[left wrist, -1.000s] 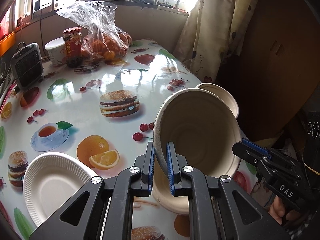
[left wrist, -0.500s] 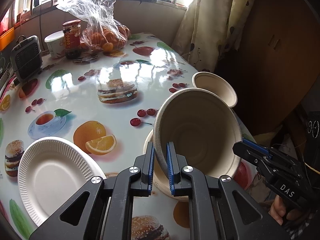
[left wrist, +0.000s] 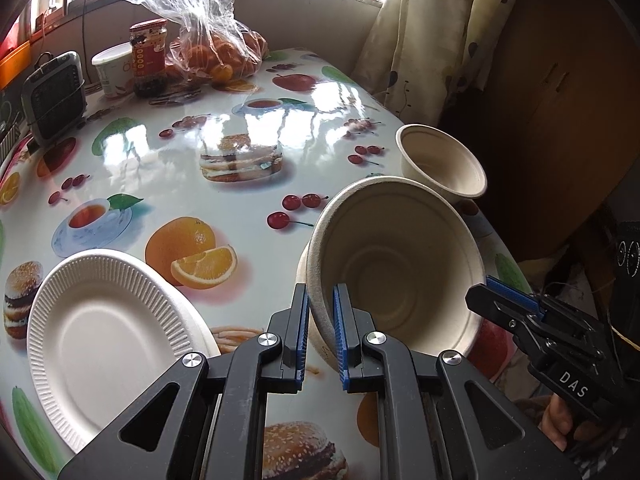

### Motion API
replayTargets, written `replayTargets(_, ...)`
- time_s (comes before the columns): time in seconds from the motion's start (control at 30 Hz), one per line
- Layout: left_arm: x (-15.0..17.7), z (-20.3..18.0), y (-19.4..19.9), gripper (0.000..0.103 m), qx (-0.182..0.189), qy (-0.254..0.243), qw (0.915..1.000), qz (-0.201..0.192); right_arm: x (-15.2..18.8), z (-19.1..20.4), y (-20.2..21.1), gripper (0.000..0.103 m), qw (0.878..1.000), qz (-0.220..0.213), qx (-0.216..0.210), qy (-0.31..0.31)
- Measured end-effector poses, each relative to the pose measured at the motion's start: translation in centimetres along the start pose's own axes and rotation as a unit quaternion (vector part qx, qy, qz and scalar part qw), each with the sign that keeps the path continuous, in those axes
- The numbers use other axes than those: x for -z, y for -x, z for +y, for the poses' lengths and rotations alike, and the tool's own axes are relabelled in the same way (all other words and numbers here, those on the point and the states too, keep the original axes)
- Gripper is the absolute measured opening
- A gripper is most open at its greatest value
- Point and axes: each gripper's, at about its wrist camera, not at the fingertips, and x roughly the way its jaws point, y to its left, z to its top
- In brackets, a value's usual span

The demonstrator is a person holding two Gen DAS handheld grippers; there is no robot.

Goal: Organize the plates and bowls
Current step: 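Lift and carry the held bowls with both grippers across the table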

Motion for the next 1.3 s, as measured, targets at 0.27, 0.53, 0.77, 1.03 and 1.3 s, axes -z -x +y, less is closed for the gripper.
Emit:
replayTargets(0.27,0.0,0.0,-0.7,0.012,-0.001,0.003,1.0,0.009,0.1,-0.2,-0.6,0.021,1.0,0.008,0.003,-0.002)
replayTargets(0.53,0.0,0.1,-0.8,0.012,-0.003,0.003,1.0,0.008,0.1,-0.2,-0.9,0.021,1.0,0.011,0.004,-0.003)
replayTargets(0.77,0.1,0.1,-0.9,0.012,-0.006,0.002,0.9999,0.008,0.2,-0.2,-1.2,0.021,1.0,0.011,0.006,-0.002)
replayTargets(1.03,0.1,-0.1,-0.8,0.012,-0.009,-0.002,0.9999,0.005,0.3,-0.3,-1.4,0.021,1.0,0.012,0.007,-0.003)
replayTargets(1.3,0.1,-0.2,-0.9,0.013,-0.012,-0.004,0.9999,0.006,0.3,-0.3,-1.4,0.021,1.0,0.012,0.007,-0.003)
